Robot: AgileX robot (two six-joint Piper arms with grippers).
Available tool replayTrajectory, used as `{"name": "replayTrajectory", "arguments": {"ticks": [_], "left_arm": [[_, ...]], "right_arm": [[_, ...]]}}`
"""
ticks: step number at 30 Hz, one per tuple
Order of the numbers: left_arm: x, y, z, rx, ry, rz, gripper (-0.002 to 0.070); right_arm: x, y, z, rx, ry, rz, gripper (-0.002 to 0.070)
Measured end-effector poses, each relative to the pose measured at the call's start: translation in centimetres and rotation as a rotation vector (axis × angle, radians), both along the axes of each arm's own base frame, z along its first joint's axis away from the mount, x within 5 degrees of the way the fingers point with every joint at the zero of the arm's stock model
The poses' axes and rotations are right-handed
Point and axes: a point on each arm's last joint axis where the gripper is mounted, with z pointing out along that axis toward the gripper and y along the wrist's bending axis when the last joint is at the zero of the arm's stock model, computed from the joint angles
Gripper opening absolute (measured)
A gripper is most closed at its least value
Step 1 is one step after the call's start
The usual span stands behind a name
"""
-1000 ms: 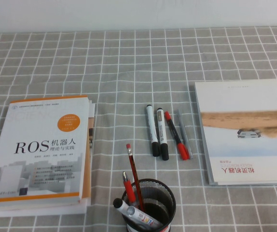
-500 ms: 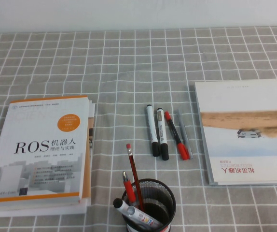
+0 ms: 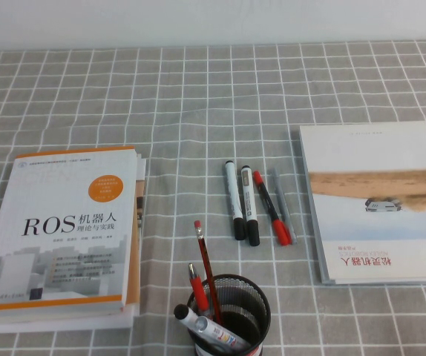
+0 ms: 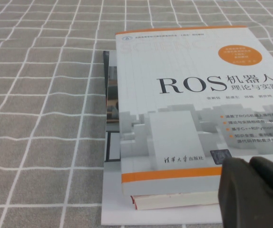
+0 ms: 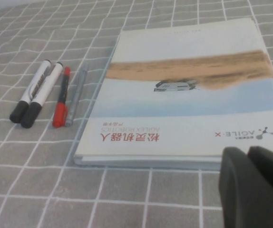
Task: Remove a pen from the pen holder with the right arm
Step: 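Take a marker out of the pen holder and lay it on the table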
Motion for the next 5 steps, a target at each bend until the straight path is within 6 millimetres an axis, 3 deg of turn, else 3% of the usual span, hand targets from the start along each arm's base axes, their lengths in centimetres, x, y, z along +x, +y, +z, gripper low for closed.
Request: {"name": "replayTrajectory", "arguments": {"ticks": [5], "left_arm": [[0.00, 0.00, 0.00, 0.000, 0.000, 0.000, -0.0004]], "right_arm": [[-0.01, 0.12, 0.07, 0.040, 0.001, 0.003, -0.0012]]}}
